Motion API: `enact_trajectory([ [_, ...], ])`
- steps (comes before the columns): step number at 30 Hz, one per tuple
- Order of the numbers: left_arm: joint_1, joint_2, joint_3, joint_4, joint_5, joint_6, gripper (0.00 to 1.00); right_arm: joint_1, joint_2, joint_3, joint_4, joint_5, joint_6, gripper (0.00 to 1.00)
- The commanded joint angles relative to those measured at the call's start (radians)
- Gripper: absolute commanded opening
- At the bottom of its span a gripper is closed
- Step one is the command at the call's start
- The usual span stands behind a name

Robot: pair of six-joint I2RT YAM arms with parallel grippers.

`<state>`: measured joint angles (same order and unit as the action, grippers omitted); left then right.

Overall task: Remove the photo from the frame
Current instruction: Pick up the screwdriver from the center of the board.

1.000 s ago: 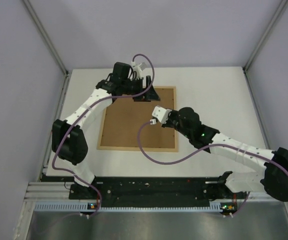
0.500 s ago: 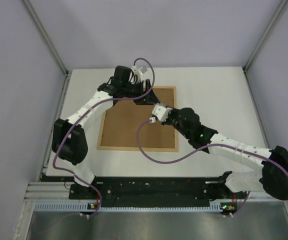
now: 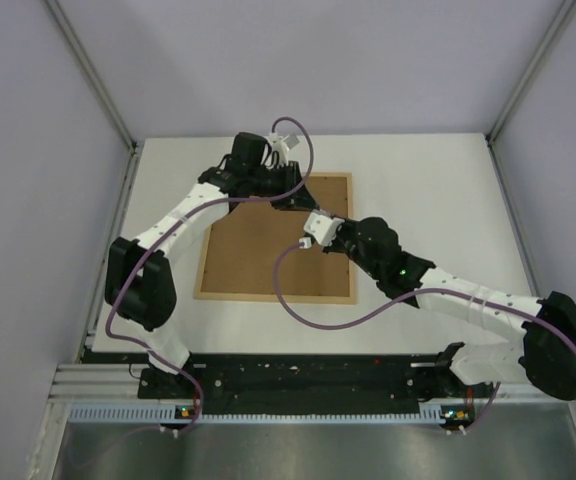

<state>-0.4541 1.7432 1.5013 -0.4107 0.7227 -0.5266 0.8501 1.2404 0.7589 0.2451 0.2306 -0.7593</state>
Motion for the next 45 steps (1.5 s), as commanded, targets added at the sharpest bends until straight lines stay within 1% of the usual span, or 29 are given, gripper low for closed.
enact_trajectory([
  [1,-0.009,-0.037,-0.003,0.036,0.015,0.007,0.20,0.018,0.005,-0.003,0.060,-0.010,0.000,0.00],
  [4,-0.011,-0.039,-0.001,0.036,0.014,0.007,0.07,0.021,0.004,-0.007,0.066,-0.010,-0.002,0.00],
  [5,-0.012,-0.042,-0.003,0.036,0.017,0.007,0.00,0.023,0.002,-0.007,0.068,-0.010,0.000,0.00],
  [11,-0.014,-0.047,-0.006,0.039,0.027,0.008,0.00,0.027,0.001,0.002,0.063,-0.002,0.006,0.00],
  [12,-0.014,-0.048,-0.007,0.041,0.029,0.008,0.00,0.027,-0.001,0.013,0.039,0.003,0.018,0.04],
  [13,-0.014,-0.054,-0.009,0.042,0.030,0.011,0.00,0.027,-0.005,0.023,0.020,-0.002,0.037,0.21],
  [14,-0.012,-0.062,-0.010,0.044,0.034,0.013,0.00,0.027,-0.010,0.031,0.002,-0.007,0.044,0.40],
  [15,-0.014,-0.066,-0.012,0.046,0.034,0.013,0.00,0.027,-0.022,0.040,-0.012,-0.010,0.061,0.57],
  [17,-0.012,-0.083,-0.012,0.047,0.041,0.017,0.00,0.011,-0.053,0.059,-0.056,-0.046,0.090,0.85],
  [18,-0.014,-0.094,-0.012,0.047,0.050,0.019,0.00,-0.002,-0.065,0.072,-0.082,-0.074,0.103,0.95],
  [19,-0.012,-0.105,-0.012,0.049,0.058,0.019,0.00,-0.017,-0.081,0.085,-0.113,-0.101,0.116,0.99],
  [22,-0.011,-0.128,-0.004,0.041,0.101,0.028,0.00,-0.086,-0.122,0.120,-0.193,-0.220,0.164,0.99],
  [23,-0.012,-0.135,-0.003,0.039,0.118,0.031,0.00,-0.118,-0.128,0.138,-0.231,-0.305,0.176,0.99],
  [24,-0.012,-0.143,-0.003,0.038,0.138,0.033,0.00,-0.140,-0.133,0.161,-0.284,-0.359,0.182,0.99],
  [26,-0.012,-0.152,-0.006,0.038,0.178,0.034,0.00,-0.177,-0.133,0.186,-0.345,-0.437,0.184,0.93],
  [30,-0.011,-0.177,-0.024,0.062,0.228,0.017,0.00,-0.218,-0.127,0.201,-0.377,-0.496,0.167,0.79],
  [32,-0.012,-0.188,-0.032,0.069,0.225,0.016,0.00,-0.241,-0.128,0.212,-0.406,-0.552,0.167,0.75],
  [35,-0.011,-0.198,-0.038,0.072,0.225,0.016,0.00,-0.243,-0.142,0.214,-0.446,-0.626,0.161,0.72],
  [38,-0.011,-0.206,-0.044,0.078,0.230,0.010,0.00,-0.243,-0.139,0.214,-0.449,-0.652,0.169,0.66],
  [41,-0.011,-0.209,-0.053,0.082,0.231,0.010,0.00,-0.243,-0.142,0.224,-0.449,-0.669,0.182,0.57],
  [42,-0.009,-0.212,-0.061,0.087,0.234,0.008,0.00,-0.244,-0.144,0.227,-0.451,-0.678,0.186,0.51],
  [45,-0.009,-0.212,-0.078,0.102,0.238,0.001,0.00,-0.244,-0.134,0.247,-0.451,-0.683,0.198,0.49],
])
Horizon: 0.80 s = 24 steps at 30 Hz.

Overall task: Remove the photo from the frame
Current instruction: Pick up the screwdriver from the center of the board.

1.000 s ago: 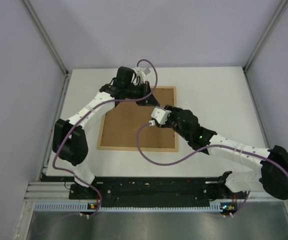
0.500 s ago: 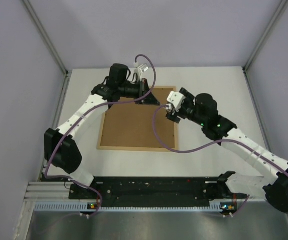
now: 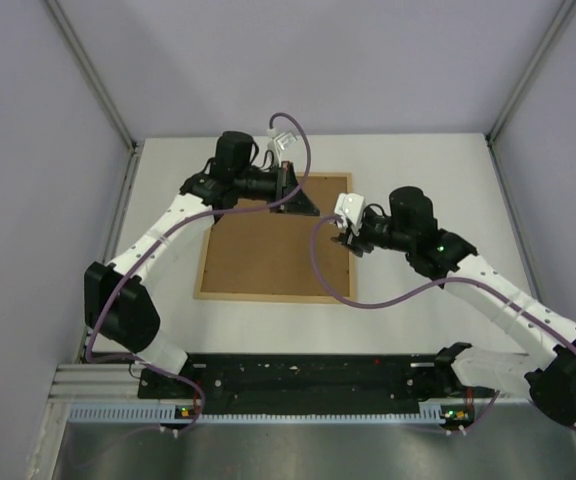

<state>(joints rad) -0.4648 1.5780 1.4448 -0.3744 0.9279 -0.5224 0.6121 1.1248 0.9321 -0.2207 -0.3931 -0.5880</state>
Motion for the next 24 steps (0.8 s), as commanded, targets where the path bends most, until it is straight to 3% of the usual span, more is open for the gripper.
enact_trajectory([
  [1,0.000,-0.047,-0.023,0.069,0.034,-0.007,0.00,-0.005,-0.014,0.080,0.017,-0.053,0.027,0.49],
  [5,0.002,-0.047,-0.023,0.081,0.040,-0.019,0.00,-0.005,0.007,0.096,0.027,-0.039,0.027,0.42],
  [10,0.000,-0.049,-0.023,0.091,0.049,-0.031,0.00,-0.005,0.024,0.093,0.035,-0.049,0.014,0.00],
  [16,0.005,-0.062,-0.027,0.112,0.063,-0.044,0.00,-0.005,0.015,0.077,0.037,-0.064,0.019,0.00],
  [17,0.003,-0.062,-0.027,0.115,0.066,-0.048,0.00,-0.005,0.013,0.079,0.035,-0.069,0.019,0.07],
  [18,0.005,-0.065,-0.027,0.121,0.068,-0.053,0.00,-0.005,0.012,0.080,0.035,-0.070,0.017,0.24],
  [19,0.006,-0.065,-0.026,0.124,0.069,-0.056,0.00,-0.005,0.010,0.079,0.035,-0.070,0.016,0.34],
  [22,0.012,-0.069,-0.024,0.130,0.075,-0.064,0.00,-0.005,0.010,0.074,0.041,-0.067,0.011,0.58],
  [24,0.015,-0.072,-0.026,0.135,0.081,-0.070,0.00,-0.006,0.012,0.063,0.052,-0.064,0.010,0.63],
])
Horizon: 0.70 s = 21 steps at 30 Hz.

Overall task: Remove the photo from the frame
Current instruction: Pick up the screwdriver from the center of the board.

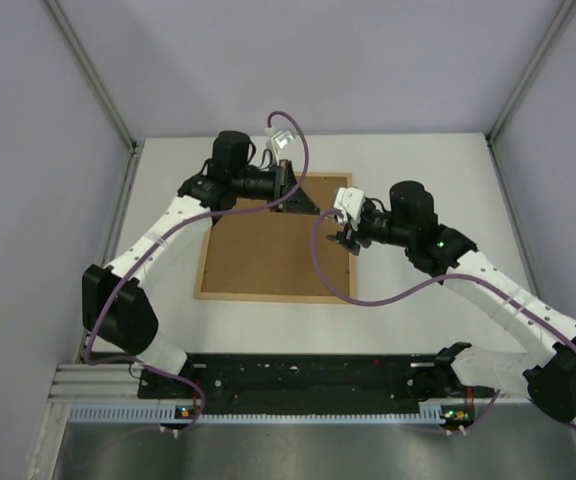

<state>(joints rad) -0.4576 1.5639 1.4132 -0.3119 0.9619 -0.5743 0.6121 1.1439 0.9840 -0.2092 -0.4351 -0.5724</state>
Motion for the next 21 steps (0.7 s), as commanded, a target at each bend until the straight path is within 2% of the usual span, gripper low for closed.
enact_trajectory([
  [1,0.011,-0.061,0.004,0.076,0.051,-0.019,0.00,-0.006,-0.007,0.009,0.048,-0.022,-0.001,0.62],
  [5,0.013,-0.068,-0.003,0.100,0.066,-0.041,0.00,-0.005,0.000,0.001,0.071,-0.025,0.009,0.51],
  [10,0.022,-0.082,-0.010,0.123,0.084,-0.061,0.00,-0.006,-0.006,-0.007,0.083,-0.019,0.012,0.47],
  [13,0.027,-0.085,-0.019,0.143,0.090,-0.079,0.00,-0.006,-0.004,-0.011,0.085,-0.020,0.016,0.41],
  [16,0.027,-0.087,-0.028,0.158,0.097,-0.093,0.00,-0.006,-0.001,-0.005,0.090,-0.027,0.029,0.28],
  [17,0.027,-0.088,-0.031,0.163,0.097,-0.094,0.00,-0.006,0.000,0.001,0.090,-0.028,0.032,0.21],
  [18,0.027,-0.088,-0.034,0.168,0.098,-0.098,0.00,-0.006,0.000,0.005,0.091,-0.031,0.037,0.07],
  [19,0.027,-0.087,-0.036,0.172,0.097,-0.098,0.00,-0.006,0.002,0.011,0.090,-0.034,0.043,0.00],
  [21,0.027,-0.087,-0.043,0.178,0.090,-0.098,0.00,-0.006,-0.003,0.027,0.080,-0.048,0.055,0.00],
])
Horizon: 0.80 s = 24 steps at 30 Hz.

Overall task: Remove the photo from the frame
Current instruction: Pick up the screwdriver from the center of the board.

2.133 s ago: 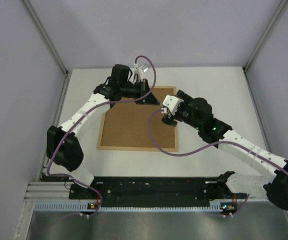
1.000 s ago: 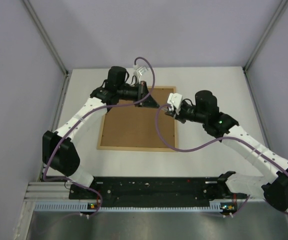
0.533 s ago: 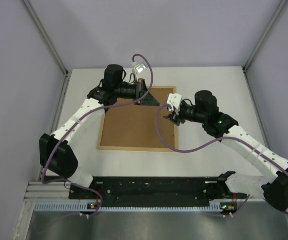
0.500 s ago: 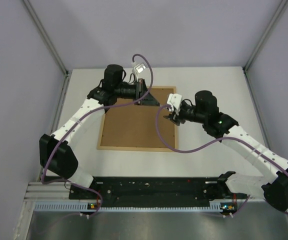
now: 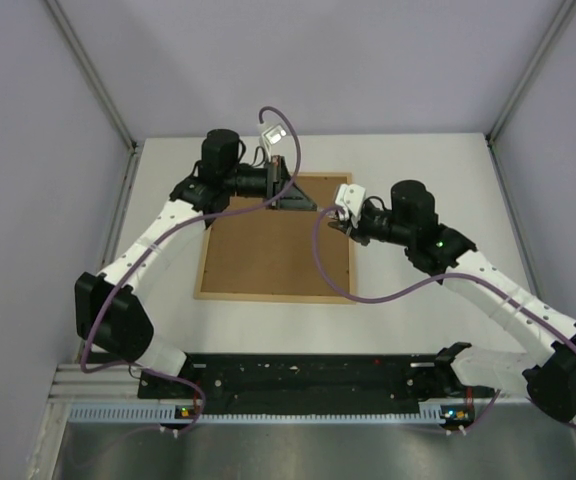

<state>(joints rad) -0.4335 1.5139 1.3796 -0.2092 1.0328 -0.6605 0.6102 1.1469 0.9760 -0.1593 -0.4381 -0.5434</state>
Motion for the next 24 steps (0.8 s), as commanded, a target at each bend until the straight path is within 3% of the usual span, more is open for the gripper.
enact_trajectory([
  [1,0.004,-0.037,-0.011,0.076,0.015,-0.008,0.00,-0.004,-0.006,0.042,0.017,-0.053,0.026,0.00],
  [2,0.009,-0.034,-0.013,0.070,0.010,-0.001,0.05,-0.004,-0.009,0.049,0.004,-0.056,0.029,0.00],
  [3,0.013,-0.031,-0.014,0.064,0.004,0.007,0.18,-0.004,-0.012,0.058,-0.015,-0.056,0.033,0.00],
  [5,0.038,-0.032,-0.016,0.051,-0.002,0.018,0.56,-0.004,-0.013,0.073,-0.058,-0.034,0.033,0.00],
  [8,0.099,-0.040,-0.010,0.039,-0.011,0.022,0.81,-0.004,-0.022,0.073,-0.121,0.007,0.008,0.00],
  [13,0.208,-0.046,0.036,-0.062,-0.078,0.122,0.92,-0.004,-0.001,0.093,-0.236,0.074,-0.061,0.00],
  [17,0.243,-0.049,0.084,-0.266,-0.334,0.327,0.96,-0.004,0.040,0.142,-0.336,0.102,-0.081,0.00],
  [19,0.245,-0.061,0.055,-0.283,-0.526,0.403,0.97,-0.004,0.045,0.145,-0.351,0.111,-0.081,0.00],
  [24,0.260,-0.049,-0.026,-0.323,-0.845,0.538,0.99,-0.003,0.088,0.174,-0.408,0.145,-0.082,0.00],
])
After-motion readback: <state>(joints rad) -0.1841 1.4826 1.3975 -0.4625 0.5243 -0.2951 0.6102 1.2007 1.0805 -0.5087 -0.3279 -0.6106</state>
